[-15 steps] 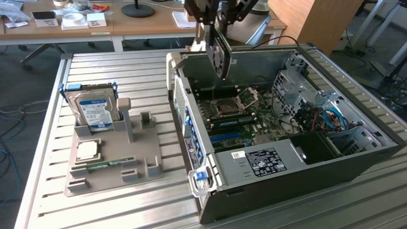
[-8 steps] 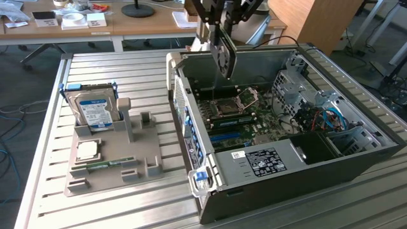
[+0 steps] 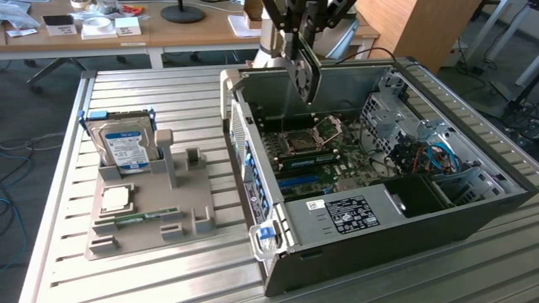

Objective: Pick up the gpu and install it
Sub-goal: 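Pick up the gpu and move the gpu toward the slot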

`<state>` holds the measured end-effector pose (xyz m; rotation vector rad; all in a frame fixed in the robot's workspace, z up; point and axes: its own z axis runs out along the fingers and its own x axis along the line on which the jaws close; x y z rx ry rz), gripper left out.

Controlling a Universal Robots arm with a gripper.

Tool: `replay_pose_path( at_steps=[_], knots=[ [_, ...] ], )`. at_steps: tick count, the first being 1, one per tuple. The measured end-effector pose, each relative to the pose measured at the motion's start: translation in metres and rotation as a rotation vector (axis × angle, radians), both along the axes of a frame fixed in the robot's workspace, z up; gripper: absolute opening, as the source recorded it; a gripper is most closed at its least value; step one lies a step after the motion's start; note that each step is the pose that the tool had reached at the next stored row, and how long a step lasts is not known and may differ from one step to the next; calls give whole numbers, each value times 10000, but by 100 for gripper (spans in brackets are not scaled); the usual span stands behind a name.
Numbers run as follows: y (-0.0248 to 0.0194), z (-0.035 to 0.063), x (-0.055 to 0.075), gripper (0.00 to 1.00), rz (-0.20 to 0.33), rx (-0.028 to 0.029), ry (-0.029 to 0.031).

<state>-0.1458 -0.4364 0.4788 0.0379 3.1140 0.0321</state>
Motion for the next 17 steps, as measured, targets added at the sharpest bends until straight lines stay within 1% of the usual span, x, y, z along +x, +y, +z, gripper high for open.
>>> replay_pose_path(
  at_steps=[17],
  knots=[
    [1, 0, 235, 27, -1, 0, -1]
  ],
)
